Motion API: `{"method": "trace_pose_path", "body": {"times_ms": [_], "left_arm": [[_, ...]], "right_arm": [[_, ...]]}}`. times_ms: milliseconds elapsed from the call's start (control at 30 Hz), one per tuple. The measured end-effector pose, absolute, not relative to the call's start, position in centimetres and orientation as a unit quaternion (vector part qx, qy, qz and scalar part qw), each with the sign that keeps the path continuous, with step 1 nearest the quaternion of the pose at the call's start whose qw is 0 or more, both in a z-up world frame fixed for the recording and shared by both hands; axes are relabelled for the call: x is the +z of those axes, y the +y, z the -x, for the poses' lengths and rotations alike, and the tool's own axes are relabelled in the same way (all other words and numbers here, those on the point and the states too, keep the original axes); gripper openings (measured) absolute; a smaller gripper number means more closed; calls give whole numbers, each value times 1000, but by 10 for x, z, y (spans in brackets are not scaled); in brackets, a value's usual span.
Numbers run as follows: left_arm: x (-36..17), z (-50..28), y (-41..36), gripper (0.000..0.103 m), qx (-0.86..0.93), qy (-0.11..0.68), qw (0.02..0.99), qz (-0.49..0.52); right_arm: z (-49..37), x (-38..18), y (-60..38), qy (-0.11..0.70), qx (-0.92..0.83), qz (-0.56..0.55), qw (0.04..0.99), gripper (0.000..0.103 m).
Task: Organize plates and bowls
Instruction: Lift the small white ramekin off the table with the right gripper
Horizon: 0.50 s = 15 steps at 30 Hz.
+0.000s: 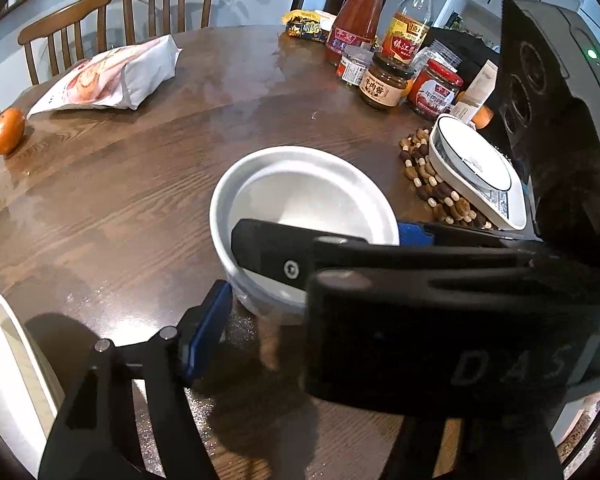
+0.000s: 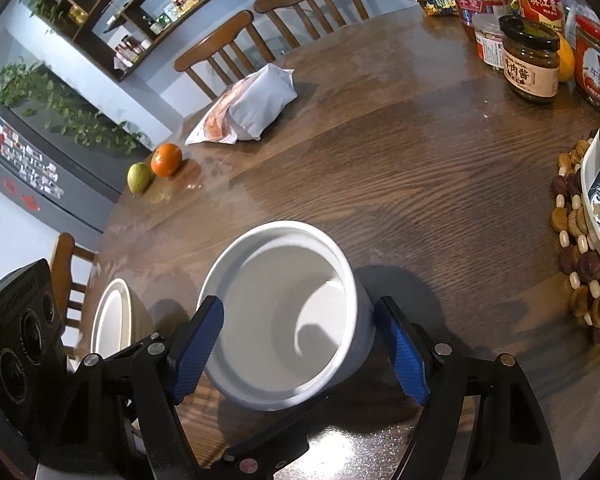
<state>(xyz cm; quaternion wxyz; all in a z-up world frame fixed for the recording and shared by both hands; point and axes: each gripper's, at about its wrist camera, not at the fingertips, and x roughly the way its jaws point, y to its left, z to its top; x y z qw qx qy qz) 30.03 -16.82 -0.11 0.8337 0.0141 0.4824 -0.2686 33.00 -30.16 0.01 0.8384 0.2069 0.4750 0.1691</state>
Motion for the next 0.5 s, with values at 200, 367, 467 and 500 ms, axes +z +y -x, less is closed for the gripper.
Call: {"method": "trace_pose_path", "body": {"times_ms": [200, 367, 467, 500], "left_arm": [[1, -299, -168, 64, -268, 484, 833, -15], [3, -298, -168, 63, -267, 483, 834, -17], [-1, -299, -167, 63, -269, 488, 830, -14], [-2, -300, -168, 63, -269, 491, 829, -16]], "right_arm": [[-329, 1, -300, 472, 168, -201, 842, 80], [-327, 3, -296, 468, 166, -195, 846, 80], [-327, 3, -293, 468, 163, -187, 848, 80], [-327, 2, -293, 470, 162, -185, 848, 80]]}}
